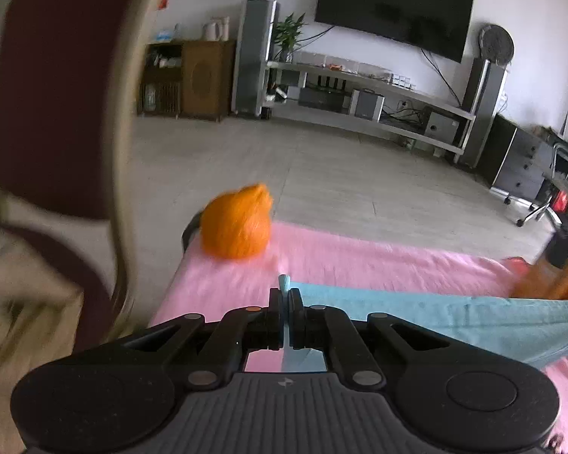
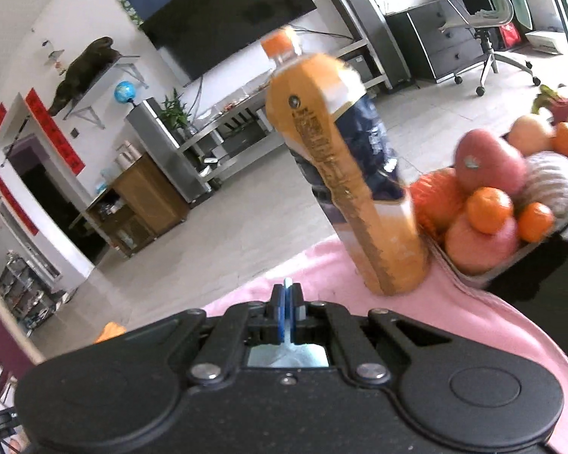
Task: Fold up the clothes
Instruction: 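Fold the hem up toward the collar with both grippers and release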
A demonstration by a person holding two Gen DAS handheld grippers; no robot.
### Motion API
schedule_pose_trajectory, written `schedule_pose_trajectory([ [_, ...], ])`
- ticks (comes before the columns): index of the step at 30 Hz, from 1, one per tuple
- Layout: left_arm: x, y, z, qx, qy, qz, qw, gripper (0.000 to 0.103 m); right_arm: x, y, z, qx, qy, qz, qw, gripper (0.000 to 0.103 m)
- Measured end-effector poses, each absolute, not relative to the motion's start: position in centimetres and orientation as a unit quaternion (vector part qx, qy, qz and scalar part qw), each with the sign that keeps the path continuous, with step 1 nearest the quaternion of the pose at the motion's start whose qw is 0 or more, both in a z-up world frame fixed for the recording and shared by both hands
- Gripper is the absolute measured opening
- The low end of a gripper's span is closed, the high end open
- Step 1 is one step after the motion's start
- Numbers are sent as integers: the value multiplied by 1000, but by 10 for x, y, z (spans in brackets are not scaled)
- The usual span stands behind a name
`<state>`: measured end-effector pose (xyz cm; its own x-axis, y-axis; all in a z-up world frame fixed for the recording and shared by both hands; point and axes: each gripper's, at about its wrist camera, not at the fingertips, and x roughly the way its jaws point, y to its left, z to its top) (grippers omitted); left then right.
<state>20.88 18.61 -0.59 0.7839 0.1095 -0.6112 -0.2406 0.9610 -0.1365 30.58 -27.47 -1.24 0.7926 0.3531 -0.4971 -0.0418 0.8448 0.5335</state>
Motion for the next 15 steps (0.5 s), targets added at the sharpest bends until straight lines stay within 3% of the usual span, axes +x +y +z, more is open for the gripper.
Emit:
schedule_pose_trajectory([
  [5, 131, 172, -45, -121, 374, 100, 914, 3, 240, -296, -24, 258, 344, 103, 897, 2],
  [10, 92, 155, -106, -100, 447, 127, 880, 3, 189, -299, -90, 262, 439, 68, 857, 2],
  [15, 73, 158, -89, -123, 424, 135, 887, 3, 176, -301, -105, 261, 461, 46, 847, 2],
])
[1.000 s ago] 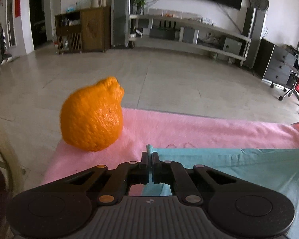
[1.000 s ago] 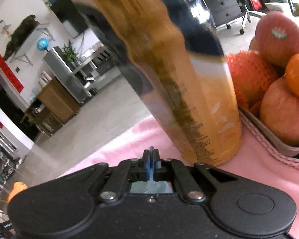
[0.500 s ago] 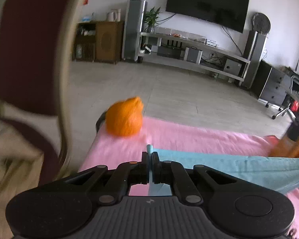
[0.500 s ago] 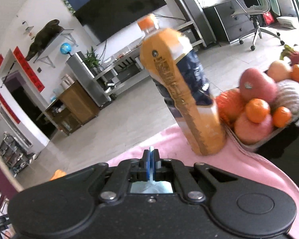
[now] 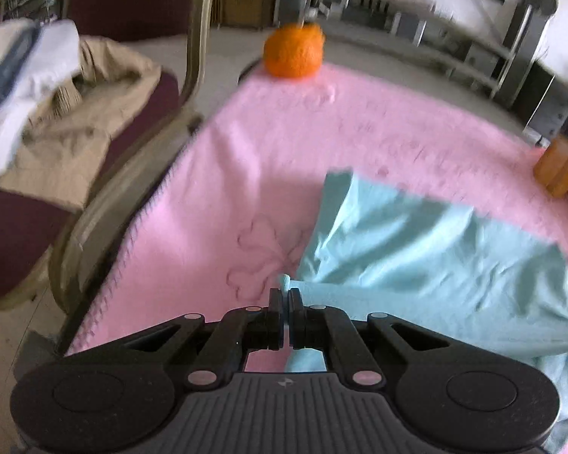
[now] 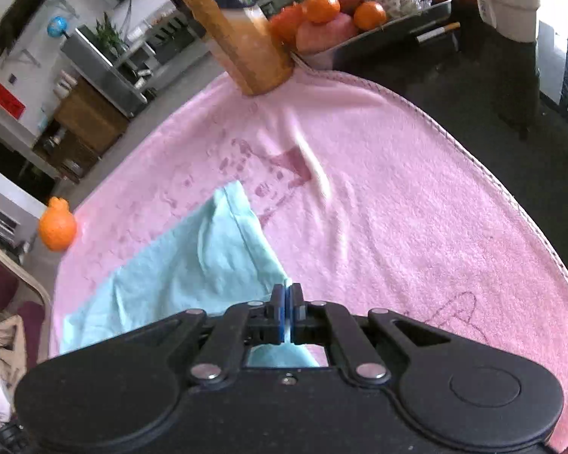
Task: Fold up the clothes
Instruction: 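Fold the hem up toward the collar with both grippers and release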
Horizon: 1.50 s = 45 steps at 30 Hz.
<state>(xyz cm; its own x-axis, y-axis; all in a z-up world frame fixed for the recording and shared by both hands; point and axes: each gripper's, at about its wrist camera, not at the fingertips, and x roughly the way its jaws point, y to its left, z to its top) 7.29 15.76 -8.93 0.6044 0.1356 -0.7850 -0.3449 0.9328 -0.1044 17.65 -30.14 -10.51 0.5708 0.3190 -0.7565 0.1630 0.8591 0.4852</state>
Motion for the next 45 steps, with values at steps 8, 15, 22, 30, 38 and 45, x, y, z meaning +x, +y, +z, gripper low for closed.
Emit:
schedule_pose_trajectory([
  [8, 22, 145, -67, -105, 389, 108, 909, 3, 129, -323, -70, 276, 412, 70, 866, 2],
  [15, 1, 143, -117, -70, 443, 126, 885, 17, 102, -326, -120, 243, 470, 19, 848, 7],
  [22, -13, 146, -88, -77, 403, 91, 907, 18, 92, -326, -93, 229, 462, 58, 855, 22],
  [30, 62, 73, -125, 21, 451, 35, 892, 25, 159, -239, -110, 134, 526, 102, 834, 24],
  [38, 7, 80, -118, 77, 518, -100, 846, 18, 139, -223, -123, 62, 610, 140, 778, 23],
  [45, -8, 107, -89, -5, 447, -62, 893, 19, 99, -263, -90, 114, 563, 136, 807, 27],
])
